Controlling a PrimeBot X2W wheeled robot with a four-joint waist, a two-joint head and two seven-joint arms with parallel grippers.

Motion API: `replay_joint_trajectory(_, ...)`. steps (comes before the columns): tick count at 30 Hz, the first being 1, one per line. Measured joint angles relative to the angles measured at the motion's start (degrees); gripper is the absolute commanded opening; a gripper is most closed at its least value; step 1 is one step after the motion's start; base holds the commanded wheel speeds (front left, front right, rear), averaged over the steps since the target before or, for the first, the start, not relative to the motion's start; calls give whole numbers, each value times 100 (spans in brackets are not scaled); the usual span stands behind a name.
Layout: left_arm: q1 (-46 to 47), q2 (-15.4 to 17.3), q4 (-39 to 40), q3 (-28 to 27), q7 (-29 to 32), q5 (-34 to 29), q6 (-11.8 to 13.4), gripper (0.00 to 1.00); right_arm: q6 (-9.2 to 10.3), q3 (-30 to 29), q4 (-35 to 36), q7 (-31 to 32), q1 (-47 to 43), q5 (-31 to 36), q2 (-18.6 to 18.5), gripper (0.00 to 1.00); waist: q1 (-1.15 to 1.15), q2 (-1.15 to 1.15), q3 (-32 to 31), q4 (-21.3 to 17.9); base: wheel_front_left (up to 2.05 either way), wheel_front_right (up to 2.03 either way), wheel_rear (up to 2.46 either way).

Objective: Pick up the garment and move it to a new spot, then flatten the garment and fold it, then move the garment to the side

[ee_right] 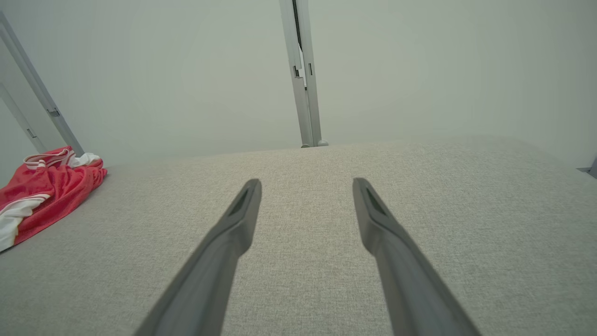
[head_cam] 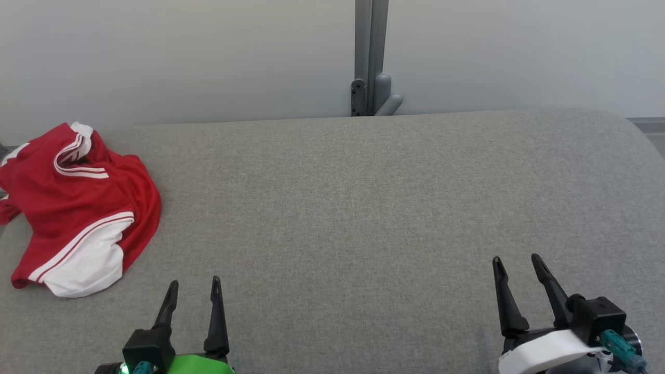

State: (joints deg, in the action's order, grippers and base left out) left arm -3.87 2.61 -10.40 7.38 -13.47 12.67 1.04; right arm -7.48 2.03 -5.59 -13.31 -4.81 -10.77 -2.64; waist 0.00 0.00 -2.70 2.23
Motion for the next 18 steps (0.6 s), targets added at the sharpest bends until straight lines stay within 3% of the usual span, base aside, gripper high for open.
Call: replay_joint_trajectory(18,-43,7,-5,45,-166,-479,-9,100,0,29,41,-172,-77,601,-10,100,0,0,-10,18,0,0,0)
